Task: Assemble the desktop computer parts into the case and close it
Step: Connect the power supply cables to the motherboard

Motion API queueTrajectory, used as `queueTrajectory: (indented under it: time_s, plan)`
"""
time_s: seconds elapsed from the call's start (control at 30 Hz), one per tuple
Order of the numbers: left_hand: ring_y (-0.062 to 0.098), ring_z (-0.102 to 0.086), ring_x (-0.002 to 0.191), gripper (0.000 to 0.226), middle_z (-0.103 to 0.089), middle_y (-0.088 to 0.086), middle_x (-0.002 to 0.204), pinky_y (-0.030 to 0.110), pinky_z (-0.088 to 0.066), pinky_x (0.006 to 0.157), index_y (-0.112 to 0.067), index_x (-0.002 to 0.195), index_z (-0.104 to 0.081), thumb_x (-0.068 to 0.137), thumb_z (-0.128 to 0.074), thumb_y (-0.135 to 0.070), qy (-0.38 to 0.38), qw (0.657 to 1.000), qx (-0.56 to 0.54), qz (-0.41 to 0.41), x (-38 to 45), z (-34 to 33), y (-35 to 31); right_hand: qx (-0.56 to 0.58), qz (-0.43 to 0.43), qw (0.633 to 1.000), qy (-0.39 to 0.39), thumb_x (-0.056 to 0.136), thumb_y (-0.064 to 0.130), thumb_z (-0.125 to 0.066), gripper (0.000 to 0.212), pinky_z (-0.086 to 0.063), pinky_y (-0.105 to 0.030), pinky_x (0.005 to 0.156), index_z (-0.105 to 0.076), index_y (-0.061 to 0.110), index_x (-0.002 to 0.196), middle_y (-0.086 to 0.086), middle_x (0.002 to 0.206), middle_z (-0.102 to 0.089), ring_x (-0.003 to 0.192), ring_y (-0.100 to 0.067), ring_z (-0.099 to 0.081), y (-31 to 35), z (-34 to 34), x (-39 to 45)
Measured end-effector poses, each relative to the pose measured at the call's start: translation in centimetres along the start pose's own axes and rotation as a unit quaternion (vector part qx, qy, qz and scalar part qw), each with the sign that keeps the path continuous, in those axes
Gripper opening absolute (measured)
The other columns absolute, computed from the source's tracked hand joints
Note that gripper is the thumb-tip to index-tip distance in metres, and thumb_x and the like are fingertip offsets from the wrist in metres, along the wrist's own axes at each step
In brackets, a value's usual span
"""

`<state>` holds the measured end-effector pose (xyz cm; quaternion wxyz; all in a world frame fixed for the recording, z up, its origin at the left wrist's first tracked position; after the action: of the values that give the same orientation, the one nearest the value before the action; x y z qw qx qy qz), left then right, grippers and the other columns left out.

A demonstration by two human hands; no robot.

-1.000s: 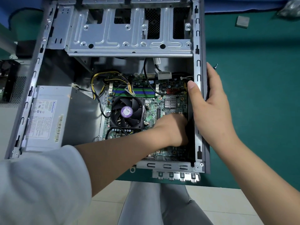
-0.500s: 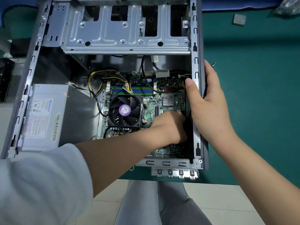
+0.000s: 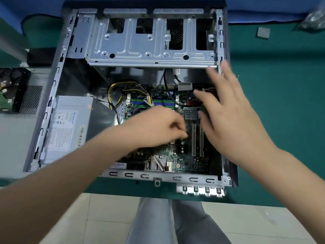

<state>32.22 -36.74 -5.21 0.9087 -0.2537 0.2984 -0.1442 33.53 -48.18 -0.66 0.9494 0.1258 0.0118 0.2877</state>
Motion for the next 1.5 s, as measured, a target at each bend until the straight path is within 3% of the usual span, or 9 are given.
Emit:
queueTrajectory:
  time_s: [0.17, 0.27, 0.47, 0.57, 0.77, 0.97, 1.1, 1.33, 1.5]
  plan:
    - [0.029, -0.059, 0.083, 0.022, -0.067, 0.003, 0.083, 0.042, -0.050, 0.075, -0.013, 0.089, -0.073, 0.092, -0.057, -0.029, -0.215, 0.953, 0.213, -0.014, -6.3, 7.0, 5.7, -0.114, 0.097, 0.970, 0.194, 0.093, 0.023, -0.048, 0.023, -0.027, -0.037, 0.108, -0.055, 0.019, 0.115, 0.000, 0.104, -0.064, 0.101, -0.024, -0.060, 3.8, -2.7, 0.3]
    - [0.029, -0.057, 0.086, 0.031, -0.066, 0.002, 0.088, 0.037, -0.045, 0.072, -0.016, 0.090, -0.073, 0.097, -0.050, -0.035, -0.270, 0.942, 0.167, 0.112, -7.8, 8.5, 9.8, -0.014, 0.069, 0.971, 0.227, 0.096, 0.024, -0.044, 0.020, -0.043, -0.032, 0.084, -0.051, 0.018, 0.113, -0.001, 0.108, -0.061, 0.103, -0.026, -0.058, 5.3, -3.9, 1.7]
    - [0.022, -0.054, 0.069, 0.039, -0.057, -0.002, 0.072, 0.029, -0.031, 0.052, -0.018, 0.070, -0.067, 0.095, -0.044, -0.038, -0.337, 0.908, 0.137, 0.209, -8.4, 8.4, 12.0, 0.140, 0.013, 0.974, 0.175, 0.098, 0.013, -0.043, 0.036, -0.032, -0.037, 0.106, -0.052, 0.007, 0.132, -0.010, 0.134, -0.046, 0.124, -0.028, -0.040, 7.1, -7.5, 7.7]
    - [0.022, -0.054, 0.068, 0.041, -0.057, -0.002, 0.071, 0.029, -0.032, 0.053, -0.018, 0.068, -0.066, 0.095, -0.043, -0.039, -0.343, 0.909, 0.133, 0.198, -8.6, 8.3, 12.0, 0.146, 0.006, 0.973, 0.181, 0.100, 0.018, -0.040, 0.038, -0.028, -0.037, 0.109, -0.047, 0.007, 0.136, -0.010, 0.144, -0.039, 0.132, -0.028, -0.033, 7.7, -9.0, 9.4]
    - [0.020, -0.054, 0.063, 0.046, -0.059, -0.001, 0.071, 0.024, -0.028, 0.050, -0.018, 0.069, -0.067, 0.095, -0.038, -0.042, -0.346, 0.912, 0.124, 0.179, -8.5, 8.2, 12.2, 0.065, -0.085, 0.978, 0.177, 0.101, 0.037, -0.035, 0.040, -0.047, -0.041, 0.082, -0.046, 0.007, 0.126, -0.017, 0.119, -0.052, 0.106, -0.037, -0.054, 6.1, -10.0, 10.2]
    - [0.020, -0.053, 0.059, 0.047, -0.057, -0.001, 0.067, 0.020, -0.022, 0.049, -0.018, 0.068, -0.067, 0.090, -0.035, -0.043, -0.346, 0.911, 0.140, 0.175, -8.4, 8.3, 11.9, 0.031, -0.141, 0.975, 0.169, 0.098, 0.050, -0.037, 0.042, -0.034, -0.031, 0.062, -0.059, 0.014, 0.101, -0.009, 0.096, -0.062, 0.084, -0.029, -0.057, 4.3, -10.0, 10.1]
    - [0.023, -0.055, 0.062, 0.043, -0.061, -0.002, 0.071, 0.028, -0.025, 0.053, -0.019, 0.071, -0.069, 0.089, -0.038, -0.041, -0.334, 0.918, 0.153, 0.151, -8.1, 8.2, 11.3, 0.050, -0.110, 0.981, 0.150, 0.092, 0.062, -0.038, 0.050, -0.037, -0.031, 0.064, -0.061, 0.021, 0.108, -0.001, 0.103, -0.058, 0.100, -0.024, -0.055, 5.3, -9.4, 9.3]
    - [0.017, -0.058, 0.086, 0.028, -0.065, -0.009, 0.097, 0.027, -0.025, 0.063, -0.033, 0.095, -0.068, 0.096, -0.041, -0.039, -0.255, 0.929, 0.210, 0.166, -6.6, 7.7, 11.0, 0.170, -0.110, 0.979, 0.021, 0.101, 0.031, -0.041, 0.032, -0.039, -0.036, 0.080, -0.066, 0.011, 0.095, -0.002, 0.083, -0.057, 0.091, -0.024, -0.052, 4.5, -5.3, 8.1]
    - [0.014, -0.058, 0.096, 0.024, -0.064, -0.015, 0.111, 0.026, -0.025, 0.058, -0.042, 0.107, -0.064, 0.096, -0.043, -0.035, -0.216, 0.933, 0.203, 0.204, -6.2, 7.6, 11.5, 0.285, -0.195, 0.938, -0.009, 0.101, 0.030, -0.043, 0.025, -0.028, -0.031, 0.074, -0.053, 0.031, 0.078, 0.030, 0.056, -0.052, 0.054, 0.006, -0.046, 2.7, -4.2, 5.3]
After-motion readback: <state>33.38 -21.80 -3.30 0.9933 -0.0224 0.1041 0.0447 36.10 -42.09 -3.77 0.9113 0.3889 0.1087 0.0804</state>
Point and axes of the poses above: each hand's wrist, its own x-axis towards the middle knuckle, its own z-axis out of the back of the hand, y = z × x, the point moved 7 cm from there along x, towards the middle knuckle
